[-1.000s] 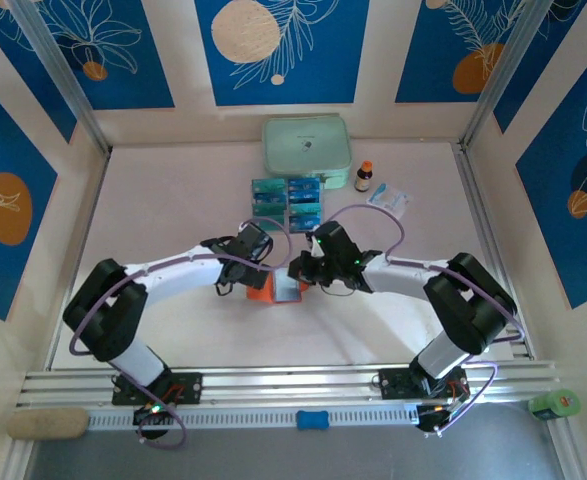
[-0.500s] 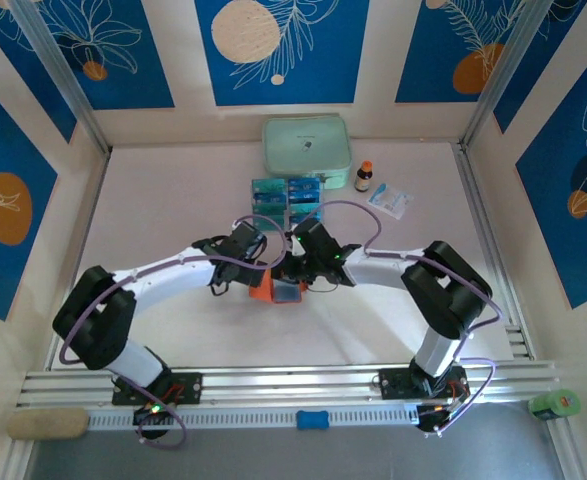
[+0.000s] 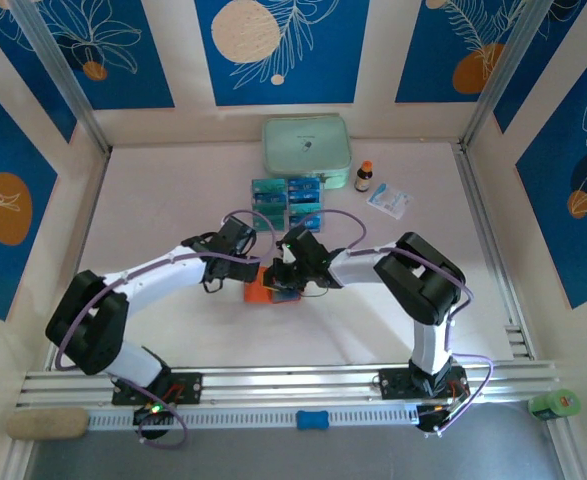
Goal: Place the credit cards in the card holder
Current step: Open the card holder at the center of the table.
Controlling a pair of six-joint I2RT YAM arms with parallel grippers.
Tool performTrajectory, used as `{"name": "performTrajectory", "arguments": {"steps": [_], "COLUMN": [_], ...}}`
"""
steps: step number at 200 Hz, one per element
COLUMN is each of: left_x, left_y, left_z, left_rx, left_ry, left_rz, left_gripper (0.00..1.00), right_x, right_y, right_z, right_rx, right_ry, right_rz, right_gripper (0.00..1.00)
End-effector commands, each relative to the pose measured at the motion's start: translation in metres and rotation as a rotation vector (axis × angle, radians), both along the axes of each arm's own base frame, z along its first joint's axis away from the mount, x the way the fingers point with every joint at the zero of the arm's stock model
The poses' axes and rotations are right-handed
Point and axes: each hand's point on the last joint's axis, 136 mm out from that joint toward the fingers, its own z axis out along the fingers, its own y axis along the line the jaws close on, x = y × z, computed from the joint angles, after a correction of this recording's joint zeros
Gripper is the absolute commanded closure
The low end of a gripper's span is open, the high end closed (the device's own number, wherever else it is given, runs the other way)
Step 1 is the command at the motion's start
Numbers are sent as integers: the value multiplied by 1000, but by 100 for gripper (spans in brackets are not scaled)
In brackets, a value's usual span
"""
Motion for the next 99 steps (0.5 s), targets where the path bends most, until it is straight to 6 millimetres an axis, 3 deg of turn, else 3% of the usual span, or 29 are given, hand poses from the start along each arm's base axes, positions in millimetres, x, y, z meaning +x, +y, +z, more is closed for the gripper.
{"name": "performTrajectory", "arguments": {"steps": [1, 57, 99], "left_x": [-5, -12, -16], "left_y": [1, -5, -3], "left_z": [4, -14, -34], "left_rx": [-37, -75, -60], "left_ry": [10, 65, 107], "left_rz": [12, 30, 42], "left_gripper": [0, 0, 0], "right_x": [2, 2, 4], "right_y": [11, 7, -17], "right_z": [4, 20, 31], "right_rx": [33, 64, 54], "right_ry": [12, -8, -32], "right_rz": [7, -3, -42], "right_gripper": [100, 100, 100]}}
